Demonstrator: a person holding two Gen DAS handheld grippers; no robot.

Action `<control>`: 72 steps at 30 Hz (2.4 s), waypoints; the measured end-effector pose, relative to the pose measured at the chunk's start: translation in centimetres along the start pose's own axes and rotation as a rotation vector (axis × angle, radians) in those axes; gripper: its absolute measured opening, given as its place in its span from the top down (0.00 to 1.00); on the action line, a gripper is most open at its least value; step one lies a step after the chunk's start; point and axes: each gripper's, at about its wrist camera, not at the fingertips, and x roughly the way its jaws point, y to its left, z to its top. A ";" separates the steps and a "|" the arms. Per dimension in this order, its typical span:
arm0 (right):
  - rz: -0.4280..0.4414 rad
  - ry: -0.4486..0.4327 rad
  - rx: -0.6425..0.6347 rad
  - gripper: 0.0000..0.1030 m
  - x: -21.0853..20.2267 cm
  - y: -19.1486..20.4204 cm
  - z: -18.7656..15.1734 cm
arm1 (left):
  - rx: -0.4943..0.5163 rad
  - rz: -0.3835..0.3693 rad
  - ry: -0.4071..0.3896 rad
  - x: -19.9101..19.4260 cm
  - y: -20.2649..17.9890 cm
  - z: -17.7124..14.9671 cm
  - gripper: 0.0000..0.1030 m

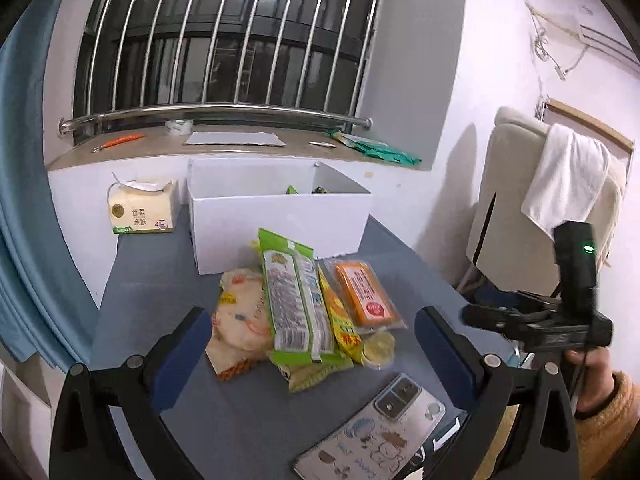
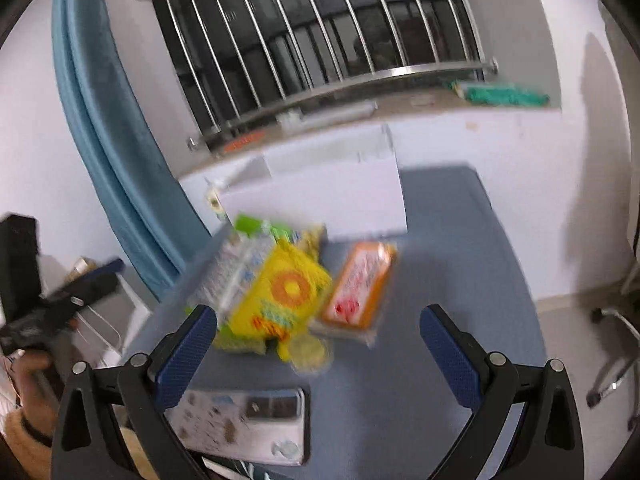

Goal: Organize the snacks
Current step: 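Grasp the orange rectangular packet with the right tool, then lift the orange packet with right tool while left grasps long green barcode bag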

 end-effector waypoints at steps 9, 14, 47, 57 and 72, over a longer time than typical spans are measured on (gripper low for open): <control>-0.096 0.107 0.059 0.00 4.1 -1.8 -0.8 | 0.013 0.033 0.043 1.2 -0.5 -1.1 0.00; -0.173 0.161 0.044 0.00 7.7 -1.4 0.3 | 0.017 0.037 0.054 1.4 -0.5 -1.5 0.00; -0.205 0.211 -0.081 0.83 11.3 -1.1 3.0 | -0.002 0.081 0.134 4.2 0.5 -1.9 0.00; -0.110 0.119 -0.083 0.89 7.4 -0.3 4.4 | -0.012 0.059 0.193 7.3 1.6 -0.3 0.00; -0.090 0.097 -0.063 0.89 4.3 -1.0 3.0 | -0.050 -0.022 0.267 12.0 2.8 1.3 0.57</control>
